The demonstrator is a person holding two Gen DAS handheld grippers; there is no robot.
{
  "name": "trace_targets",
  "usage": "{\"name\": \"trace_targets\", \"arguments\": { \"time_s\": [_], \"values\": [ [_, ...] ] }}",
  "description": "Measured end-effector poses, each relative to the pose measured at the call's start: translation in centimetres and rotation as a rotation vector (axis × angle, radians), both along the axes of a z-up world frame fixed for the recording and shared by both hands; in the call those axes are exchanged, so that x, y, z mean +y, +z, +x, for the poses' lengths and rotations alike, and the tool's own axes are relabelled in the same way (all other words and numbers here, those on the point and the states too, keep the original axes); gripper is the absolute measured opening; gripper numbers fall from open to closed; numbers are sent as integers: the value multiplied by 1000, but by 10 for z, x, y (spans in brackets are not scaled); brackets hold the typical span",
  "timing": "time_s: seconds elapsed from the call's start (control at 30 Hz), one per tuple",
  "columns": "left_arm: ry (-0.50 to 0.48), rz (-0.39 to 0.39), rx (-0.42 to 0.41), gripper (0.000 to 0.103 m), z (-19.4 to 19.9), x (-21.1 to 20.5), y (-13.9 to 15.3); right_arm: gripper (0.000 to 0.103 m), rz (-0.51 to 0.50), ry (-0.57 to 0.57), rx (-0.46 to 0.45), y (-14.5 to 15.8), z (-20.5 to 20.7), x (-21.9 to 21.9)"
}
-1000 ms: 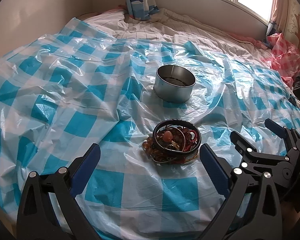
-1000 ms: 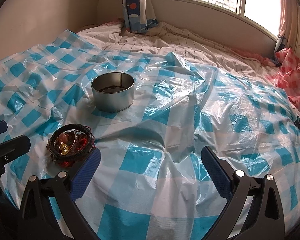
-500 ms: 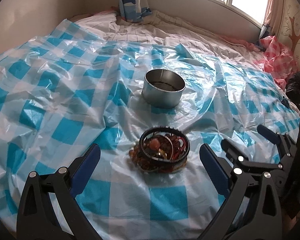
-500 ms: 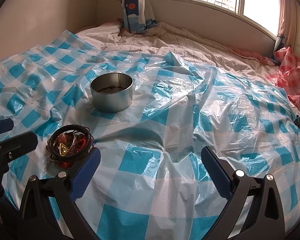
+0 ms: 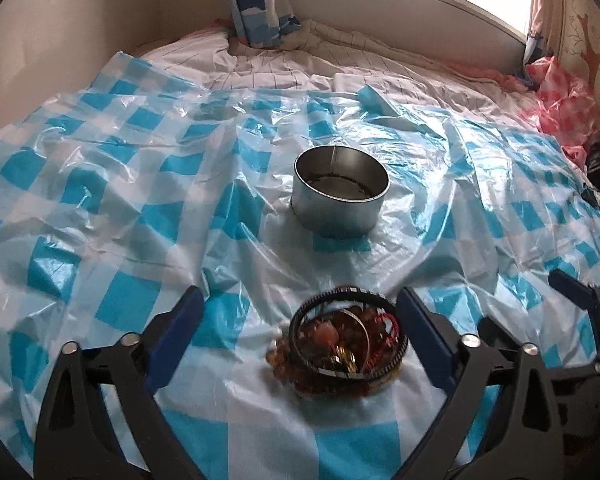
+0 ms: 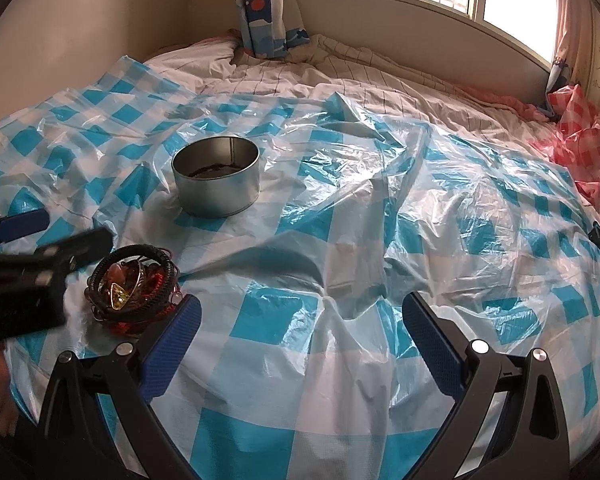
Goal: Organize jewelry
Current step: 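Move both tools toward the jewelry pile, then grasp the black bracelet from the pile with the left gripper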
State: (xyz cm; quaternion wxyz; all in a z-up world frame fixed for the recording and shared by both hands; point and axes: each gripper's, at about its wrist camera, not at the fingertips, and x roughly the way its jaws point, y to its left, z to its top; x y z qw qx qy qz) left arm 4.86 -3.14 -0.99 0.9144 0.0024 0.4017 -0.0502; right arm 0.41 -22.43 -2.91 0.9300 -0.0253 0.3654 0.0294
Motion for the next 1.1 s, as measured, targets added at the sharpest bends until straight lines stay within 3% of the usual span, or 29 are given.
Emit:
{"name": "trace_targets", "arguments": {
  "time_s": [0.33,0.43,0.47,0.5,0.63,0.87,1.1],
  "values": [
    [14,-97,162,52,31,18,-34,97,-33,2,44,-4,1,2],
    [-15,-131,203,28,33,16,-43,97,-37,5,48,-5,1,3],
    [-21,-144,210,14,32,15,-45,97,-39,5,50,-5,1,3],
    [-19,-138,214,9,32,15,-45,97,-40,5,51,-5,1,3],
    [-12,-173,191,7,26,24,-38,97,-36,4,53,-6,1,3],
    [58,-353,92,7,14,63,-17,97,-20,31,35,-3,0,6],
    [121,-402,62,7,7,90,-10,97,53,265,-19,7,-11,35]
  ]
}}
